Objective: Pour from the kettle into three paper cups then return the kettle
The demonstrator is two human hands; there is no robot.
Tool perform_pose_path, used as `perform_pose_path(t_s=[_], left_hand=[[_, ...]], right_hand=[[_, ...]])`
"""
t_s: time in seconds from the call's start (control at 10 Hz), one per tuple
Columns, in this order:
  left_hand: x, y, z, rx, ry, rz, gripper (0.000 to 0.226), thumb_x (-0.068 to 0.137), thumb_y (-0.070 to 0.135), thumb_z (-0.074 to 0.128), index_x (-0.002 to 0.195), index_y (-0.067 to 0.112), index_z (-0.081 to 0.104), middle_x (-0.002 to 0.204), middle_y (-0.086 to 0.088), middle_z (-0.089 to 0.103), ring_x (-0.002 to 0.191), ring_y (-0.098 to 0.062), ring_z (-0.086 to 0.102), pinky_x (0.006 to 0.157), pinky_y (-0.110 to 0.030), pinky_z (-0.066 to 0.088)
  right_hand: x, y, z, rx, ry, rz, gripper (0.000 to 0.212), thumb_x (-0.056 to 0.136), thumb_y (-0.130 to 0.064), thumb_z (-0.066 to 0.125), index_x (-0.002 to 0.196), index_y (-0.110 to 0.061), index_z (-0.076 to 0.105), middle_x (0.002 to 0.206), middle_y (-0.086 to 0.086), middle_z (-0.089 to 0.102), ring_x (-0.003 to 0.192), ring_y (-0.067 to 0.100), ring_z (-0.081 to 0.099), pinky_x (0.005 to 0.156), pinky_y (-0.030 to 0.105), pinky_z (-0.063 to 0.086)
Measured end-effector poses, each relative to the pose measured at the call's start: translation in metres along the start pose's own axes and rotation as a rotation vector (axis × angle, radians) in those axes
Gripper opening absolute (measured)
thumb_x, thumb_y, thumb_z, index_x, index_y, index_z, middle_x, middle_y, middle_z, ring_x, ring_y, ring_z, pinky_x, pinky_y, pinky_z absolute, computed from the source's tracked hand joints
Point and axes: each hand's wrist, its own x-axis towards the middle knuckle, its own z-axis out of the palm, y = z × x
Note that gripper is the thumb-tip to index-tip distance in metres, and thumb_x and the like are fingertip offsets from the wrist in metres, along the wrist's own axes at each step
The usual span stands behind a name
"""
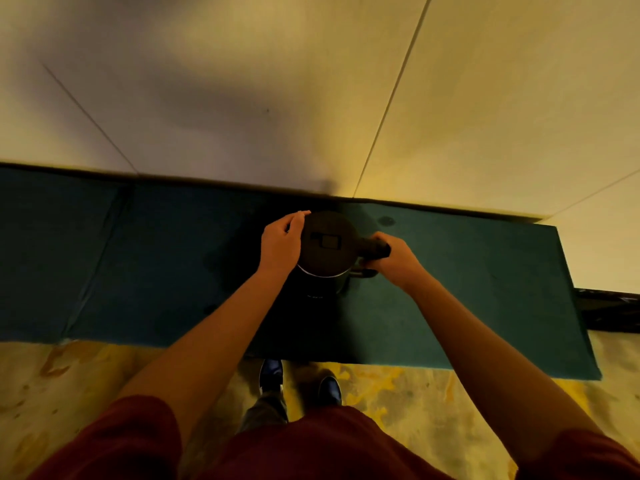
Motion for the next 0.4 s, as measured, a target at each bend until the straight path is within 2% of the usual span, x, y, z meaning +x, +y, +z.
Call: perform_pose_path(t_s=[0.1, 0.2, 0.3, 0.4], left_hand=[[-0.005, 0.003, -0.005, 0.042, 0.015, -0.035, 0.033, 0.103, 0.032, 0.045, 0.121, 0.021, 0.071, 0.118, 0.003, 0.069, 0.108, -0.010, 0.061, 0.100, -0.033, 0.050], [-0.006, 0.012, -0.012, 0.003, 0.055, -0.055, 0.029, 0.103, 0.026, 0.047, 0.114, 0.016, 0.072, 0.109, 0.003, 0.070, 0.107, -0.014, 0.064, 0.100, -0.035, 0.051], [-0.012, 0.028, -0.023, 0.021, 0.096, -0.016, 0.028, 0.102, 0.022, 0.049, 0.111, 0.013, 0.073, 0.108, -0.005, 0.072, 0.103, -0.020, 0.067, 0.097, -0.041, 0.054], [-0.017, 0.056, -0.033, 0.081, 0.150, 0.068, 0.027, 0.101, 0.020, 0.048, 0.110, 0.014, 0.073, 0.103, -0.006, 0.072, 0.084, -0.016, 0.064, 0.082, -0.037, 0.055]], right_hand=[[-0.007, 0.000, 0.007, 0.002, 0.010, 0.050, 0.030, 0.072, -0.005, 0.083, 0.088, -0.016, 0.060, 0.082, 0.004, 0.064, 0.076, 0.018, 0.058, 0.067, 0.031, 0.041], [-0.014, 0.001, 0.003, -0.042, 0.011, 0.059, 0.030, 0.073, -0.013, 0.083, 0.093, -0.018, 0.061, 0.088, 0.003, 0.065, 0.082, 0.020, 0.060, 0.071, 0.029, 0.040], [-0.024, -0.002, -0.014, -0.064, 0.007, 0.030, 0.034, 0.074, -0.013, 0.082, 0.105, -0.015, 0.067, 0.097, 0.003, 0.067, 0.092, 0.021, 0.065, 0.079, 0.032, 0.047], [-0.028, -0.013, -0.031, 0.027, -0.008, -0.003, 0.036, 0.079, -0.008, 0.080, 0.112, -0.009, 0.067, 0.100, 0.003, 0.069, 0.095, 0.018, 0.066, 0.081, 0.025, 0.049]])
